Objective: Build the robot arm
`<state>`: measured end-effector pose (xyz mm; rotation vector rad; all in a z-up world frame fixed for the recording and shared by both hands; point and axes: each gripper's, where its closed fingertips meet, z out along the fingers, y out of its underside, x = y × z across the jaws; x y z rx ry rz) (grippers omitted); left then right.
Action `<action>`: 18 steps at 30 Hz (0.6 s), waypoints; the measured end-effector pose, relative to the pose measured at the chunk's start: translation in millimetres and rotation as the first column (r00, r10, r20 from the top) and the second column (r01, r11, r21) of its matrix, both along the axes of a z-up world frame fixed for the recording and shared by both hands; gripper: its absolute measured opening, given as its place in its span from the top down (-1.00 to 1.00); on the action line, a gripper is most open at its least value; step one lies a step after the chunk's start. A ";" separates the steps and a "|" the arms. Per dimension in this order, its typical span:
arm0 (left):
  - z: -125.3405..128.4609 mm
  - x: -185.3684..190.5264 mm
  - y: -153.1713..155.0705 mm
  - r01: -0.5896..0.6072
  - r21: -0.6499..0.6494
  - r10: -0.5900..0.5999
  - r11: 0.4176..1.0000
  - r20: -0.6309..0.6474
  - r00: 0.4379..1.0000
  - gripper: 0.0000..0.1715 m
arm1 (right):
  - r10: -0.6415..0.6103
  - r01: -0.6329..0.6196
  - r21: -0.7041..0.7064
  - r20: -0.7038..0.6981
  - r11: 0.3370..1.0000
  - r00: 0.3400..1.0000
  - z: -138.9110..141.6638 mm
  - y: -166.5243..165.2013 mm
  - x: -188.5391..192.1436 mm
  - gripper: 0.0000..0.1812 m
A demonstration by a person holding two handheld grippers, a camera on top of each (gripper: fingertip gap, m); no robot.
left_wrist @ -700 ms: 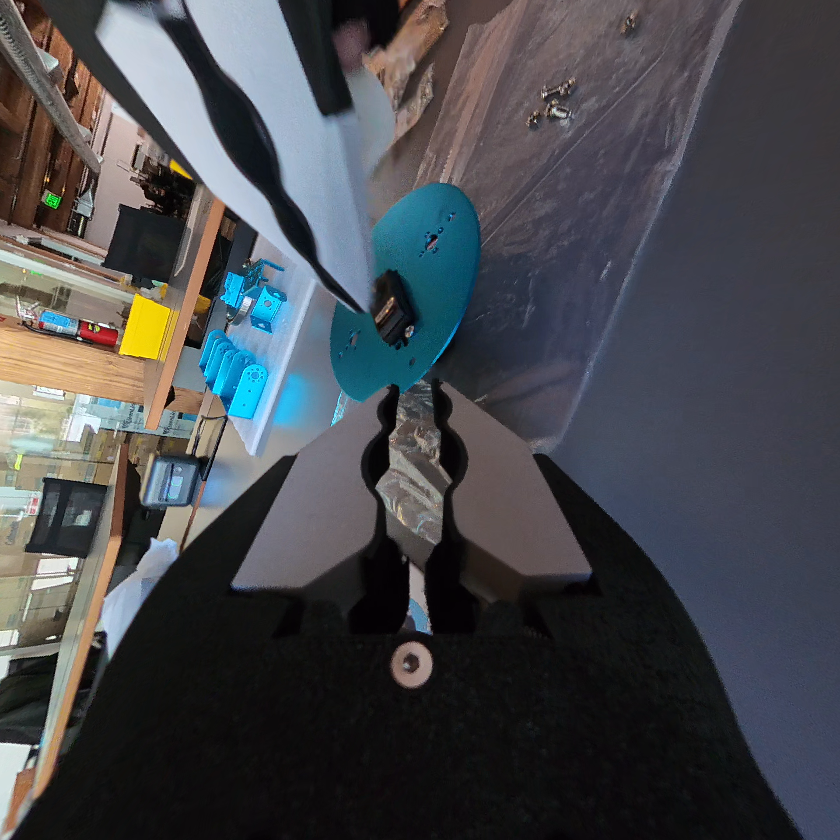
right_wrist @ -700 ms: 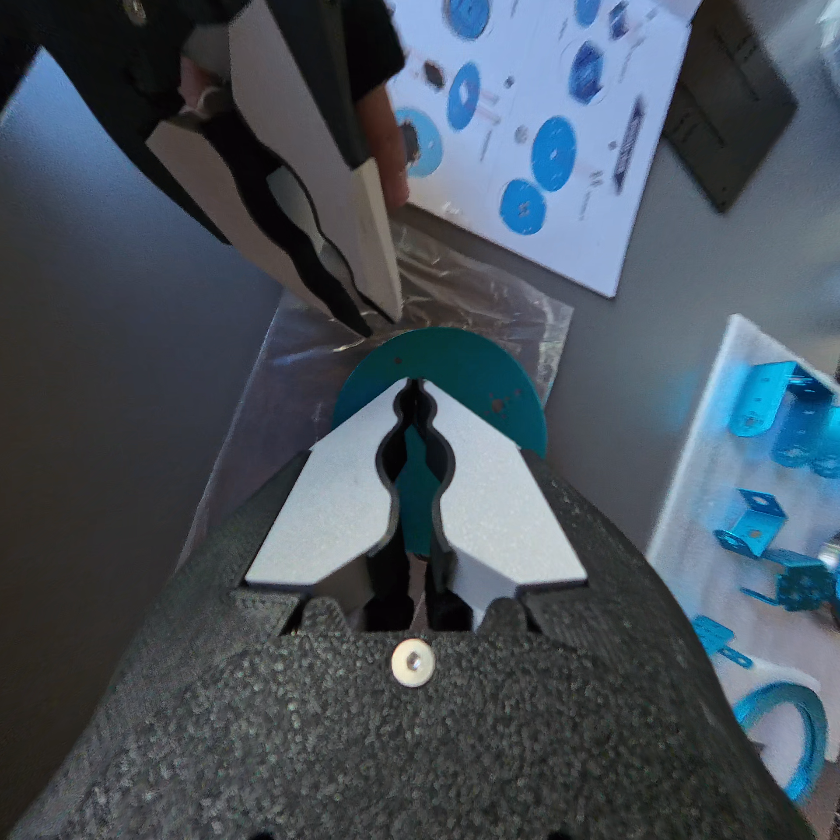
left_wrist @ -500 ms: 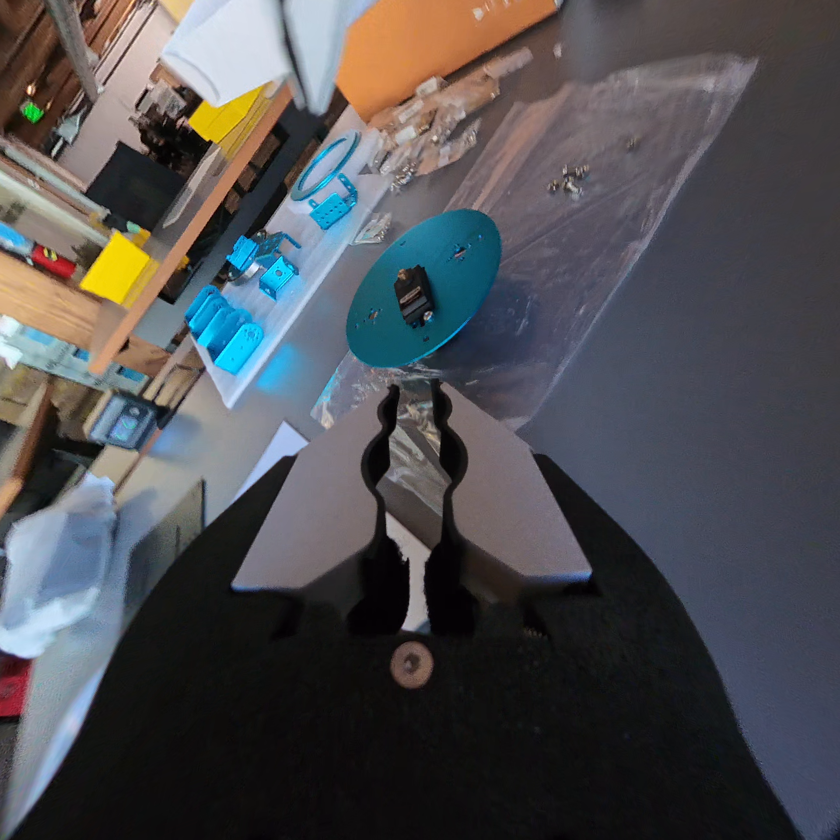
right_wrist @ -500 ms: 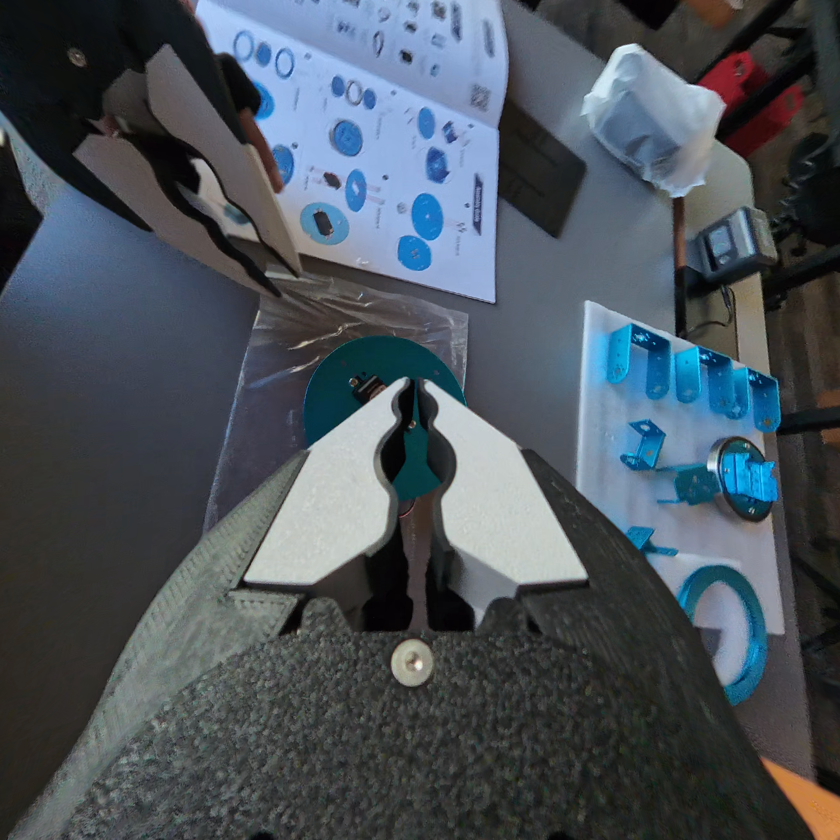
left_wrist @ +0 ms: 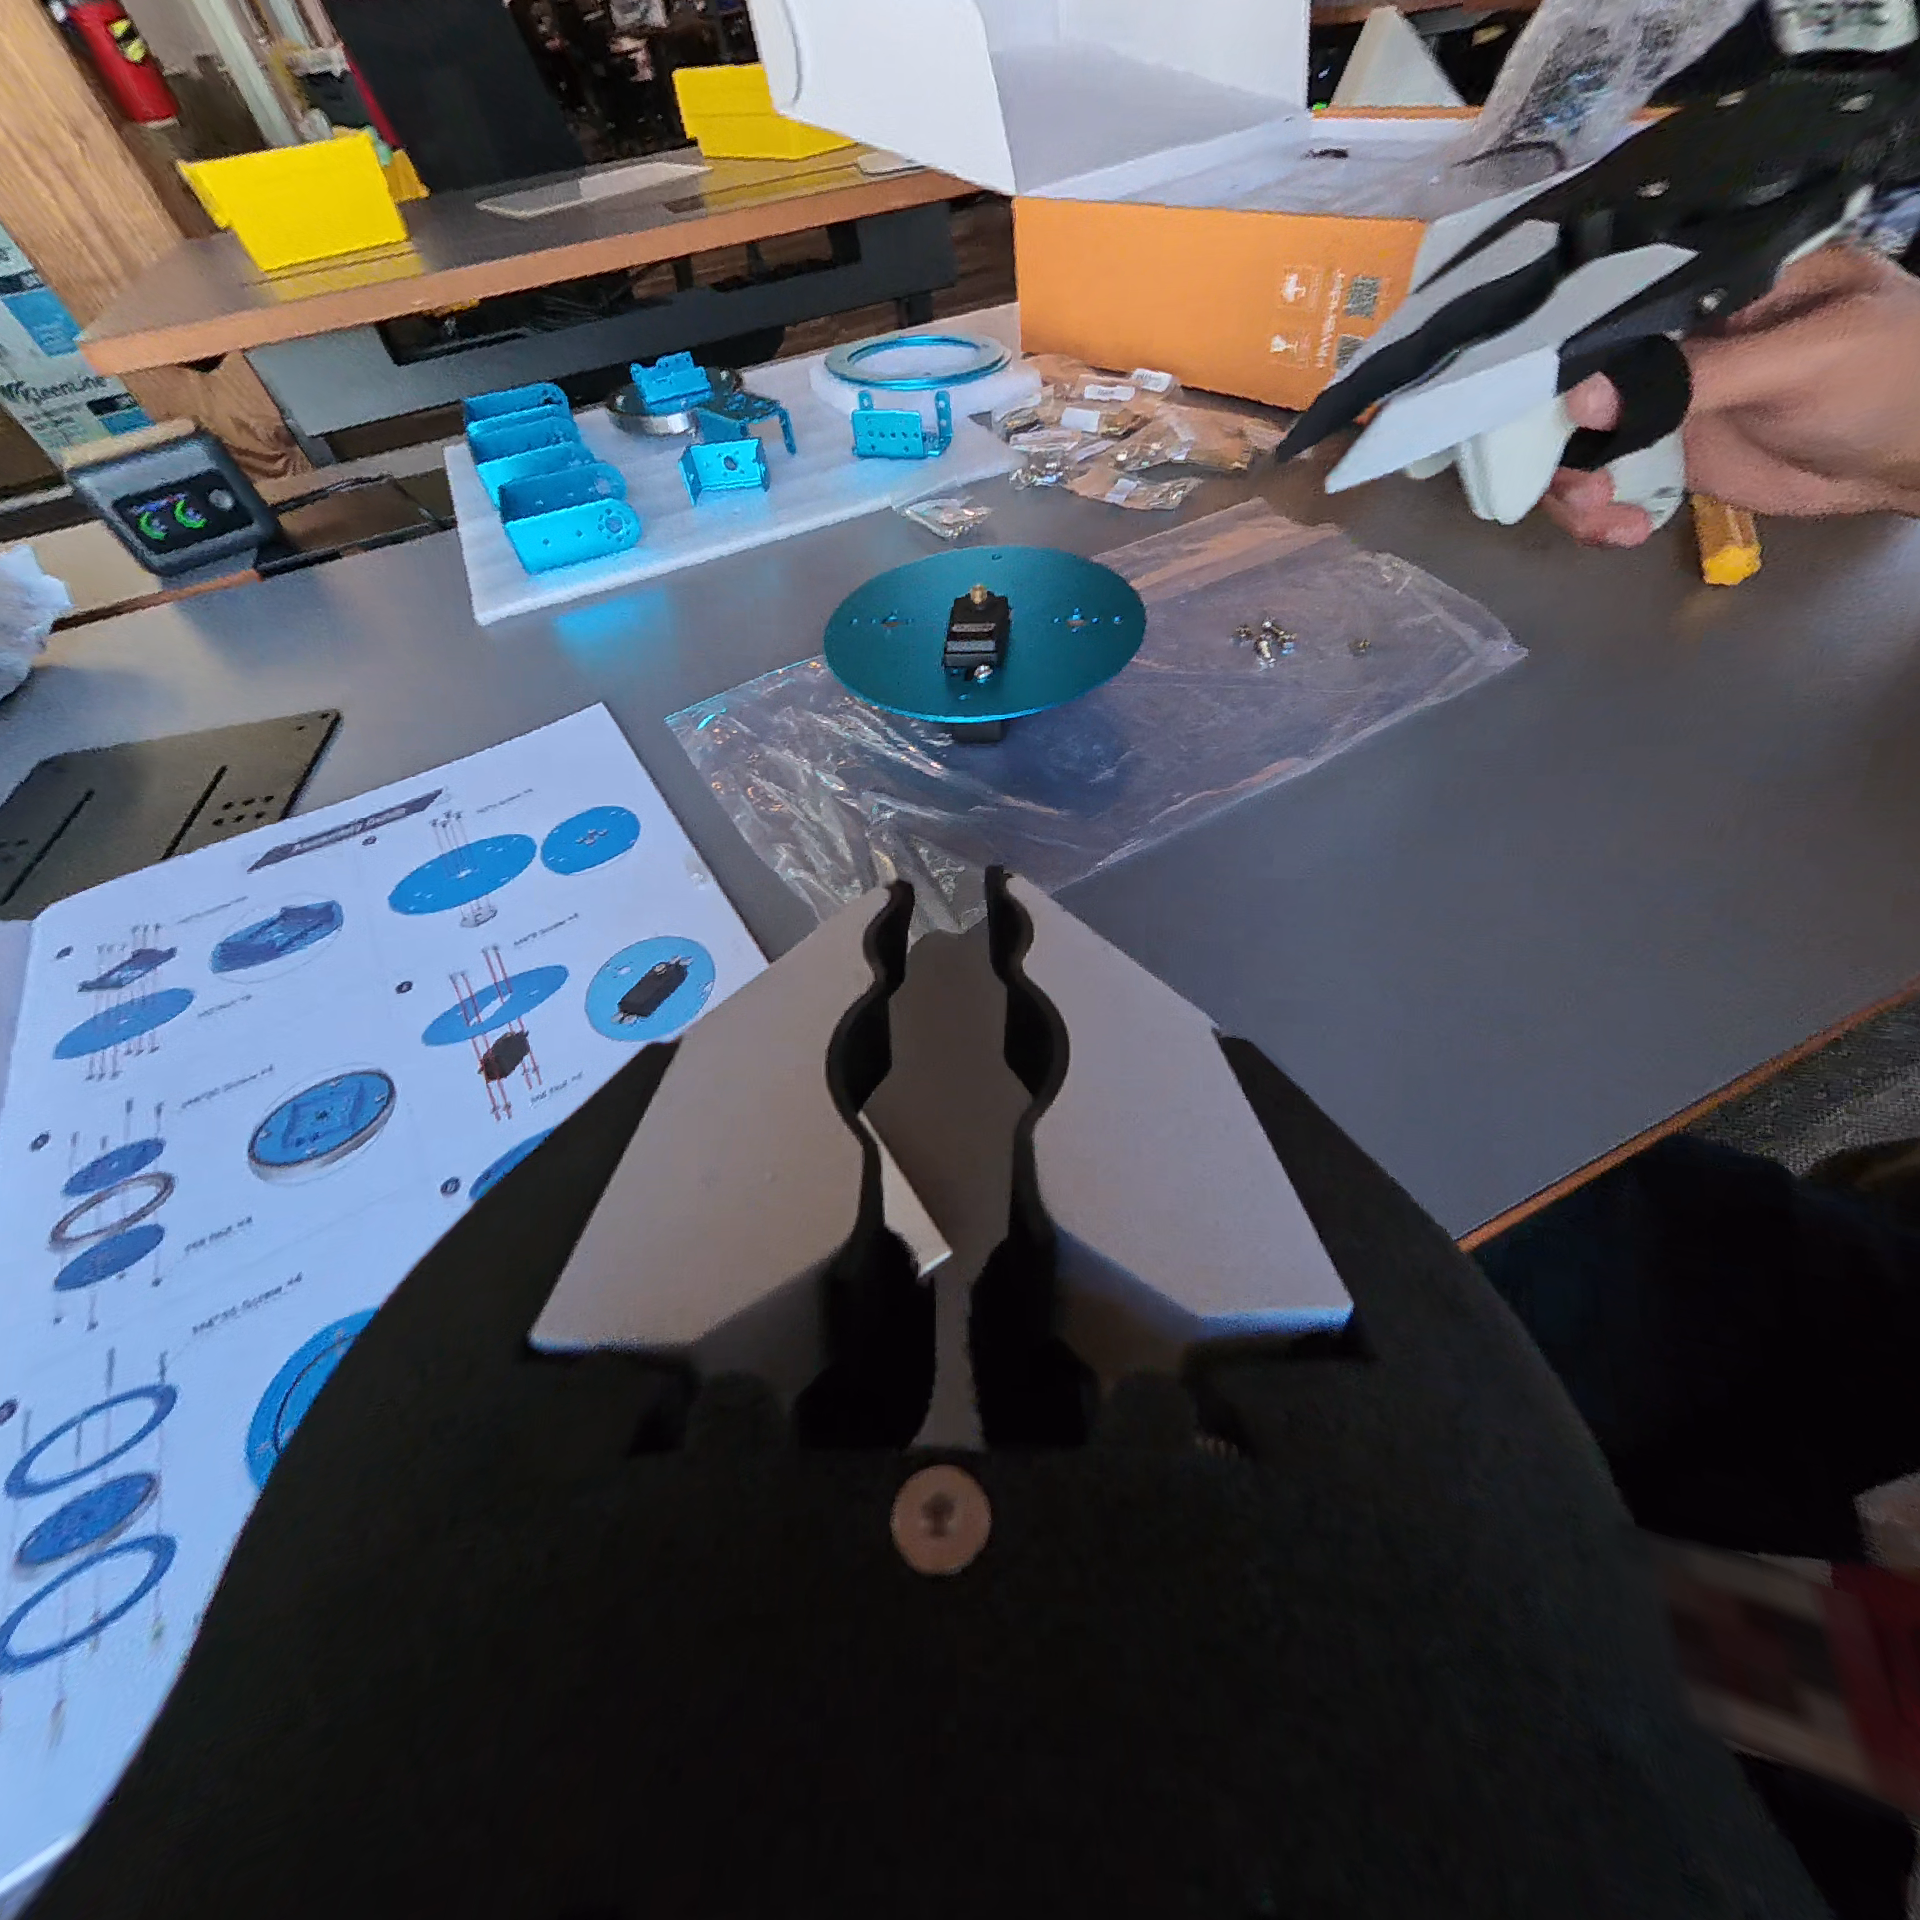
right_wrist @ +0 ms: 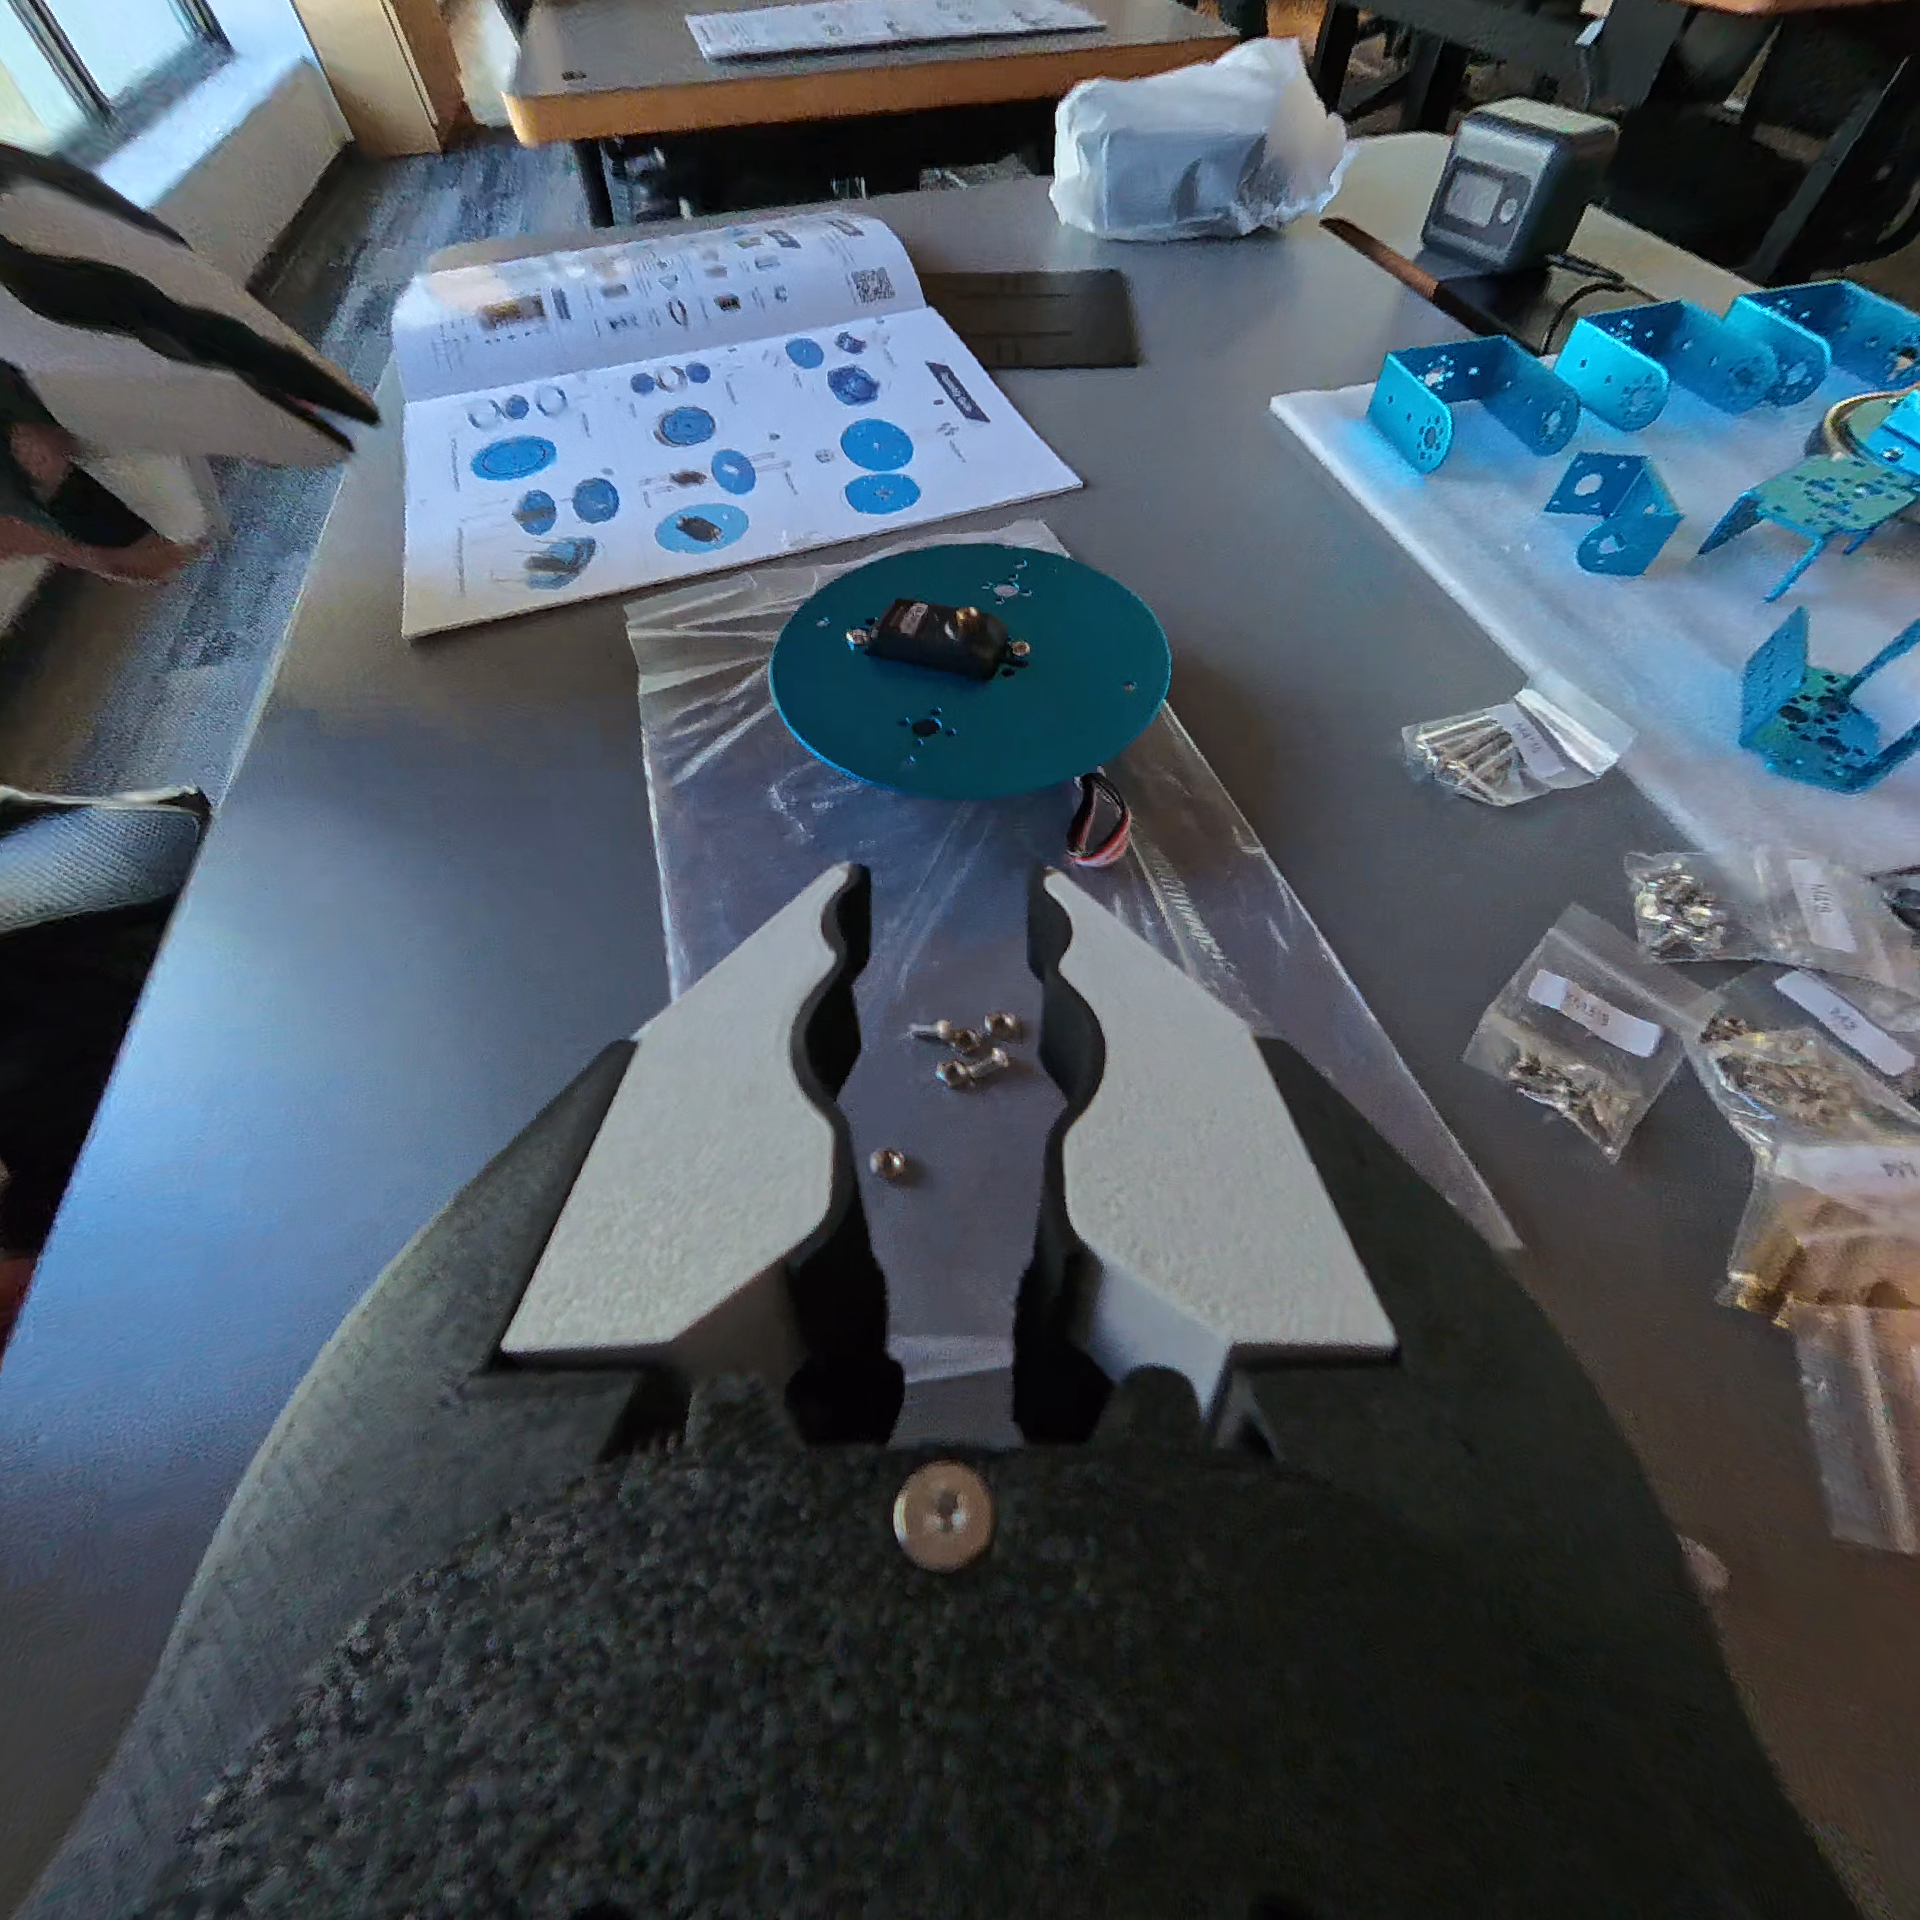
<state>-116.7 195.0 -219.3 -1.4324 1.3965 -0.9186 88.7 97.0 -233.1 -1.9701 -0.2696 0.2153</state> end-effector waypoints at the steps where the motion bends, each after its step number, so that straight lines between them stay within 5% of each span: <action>1: 0.1 -1.0 0.0 -0.010 -0.020 0.010 1.000 -0.010 1.000 0.84 | -0.017 0.017 -0.006 0.029 1.000 0.999 -1.9 -0.2 4.6 0.70; 6: 1.9 -4.5 -14.3 0.031 -0.133 -0.034 0.991 -0.023 0.999 0.83 | -0.023 0.023 -0.048 -0.003 0.999 1.000 -10.9 2.1 8.1 0.67; 18: 21.1 -39.5 -51.9 0.046 -0.094 -0.050 0.994 -0.040 0.998 0.83 | -0.013 0.017 -0.083 0.053 0.996 0.998 -22.0 1.1 6.6 0.71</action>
